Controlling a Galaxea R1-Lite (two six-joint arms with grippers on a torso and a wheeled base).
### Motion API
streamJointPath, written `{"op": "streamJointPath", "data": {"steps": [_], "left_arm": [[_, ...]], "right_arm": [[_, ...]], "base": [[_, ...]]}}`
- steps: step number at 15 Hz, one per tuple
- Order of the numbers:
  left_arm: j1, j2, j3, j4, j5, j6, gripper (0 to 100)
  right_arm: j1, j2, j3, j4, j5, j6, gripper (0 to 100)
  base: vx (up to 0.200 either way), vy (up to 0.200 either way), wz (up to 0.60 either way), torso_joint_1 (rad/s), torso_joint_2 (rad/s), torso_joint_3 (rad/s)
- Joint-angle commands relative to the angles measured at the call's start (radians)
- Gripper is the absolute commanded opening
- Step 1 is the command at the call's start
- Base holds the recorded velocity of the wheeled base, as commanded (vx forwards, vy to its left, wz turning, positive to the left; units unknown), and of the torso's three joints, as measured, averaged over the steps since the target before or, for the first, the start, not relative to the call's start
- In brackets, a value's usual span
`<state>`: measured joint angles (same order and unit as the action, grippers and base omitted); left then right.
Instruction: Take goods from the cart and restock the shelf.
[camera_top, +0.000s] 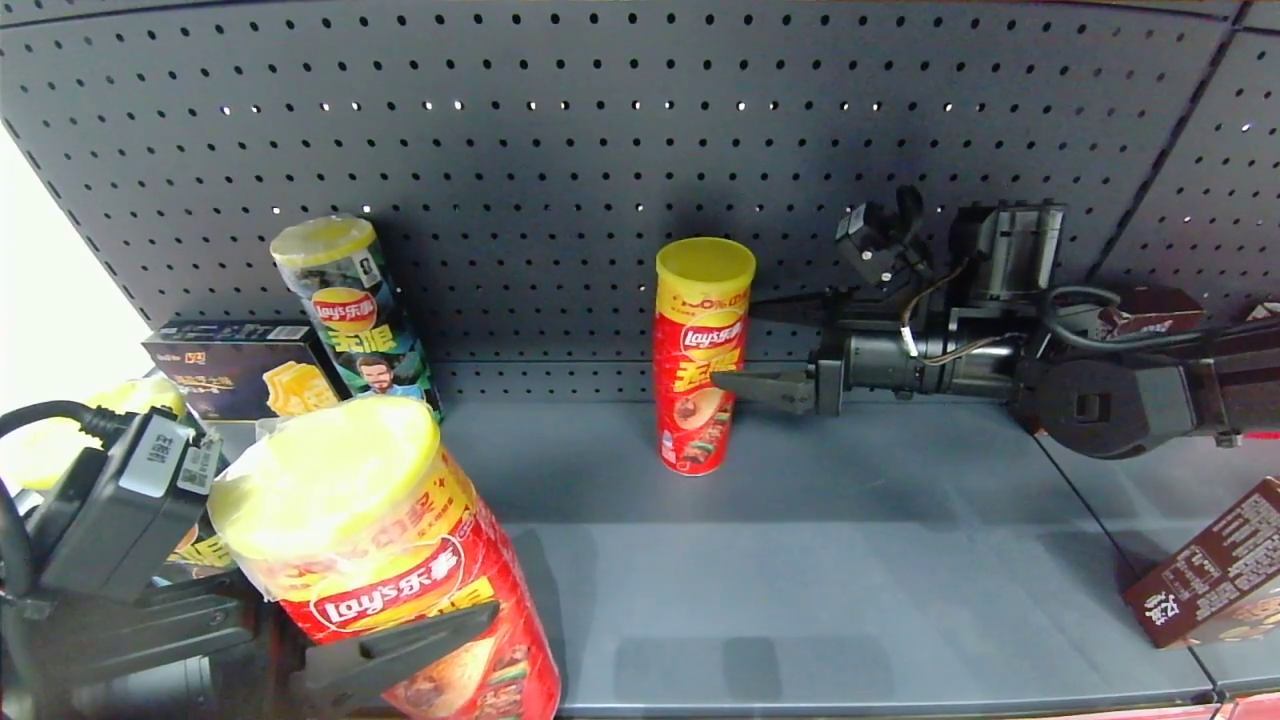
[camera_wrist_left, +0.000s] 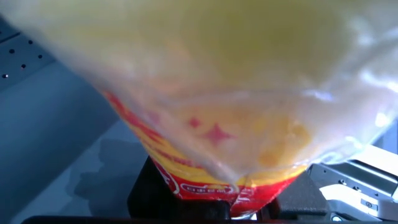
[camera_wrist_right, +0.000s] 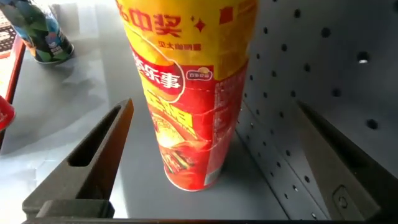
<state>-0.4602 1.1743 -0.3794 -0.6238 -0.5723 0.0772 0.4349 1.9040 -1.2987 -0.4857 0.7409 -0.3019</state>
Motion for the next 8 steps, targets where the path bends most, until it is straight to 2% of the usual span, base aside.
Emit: {"op": "streamJointPath", "data": {"steps": [1,8], "left_arm": [[0.0,0.001,0.002,-0.001,0.0,-0.001,0],[0.002,0.002,0.005,-0.001,0.002,-0.001,0]], "right_arm": [[0.005,0.026,-0.004,-0.013,0.0,0.0,100],[0.016,0.092,-0.013,-0.06,0.0,0.0,100]], "base": [[0.0,0.0,0.0,0.0,0.0,0.0],[0.0,0.0,0.0,0.0,0.0,0.0]]}}
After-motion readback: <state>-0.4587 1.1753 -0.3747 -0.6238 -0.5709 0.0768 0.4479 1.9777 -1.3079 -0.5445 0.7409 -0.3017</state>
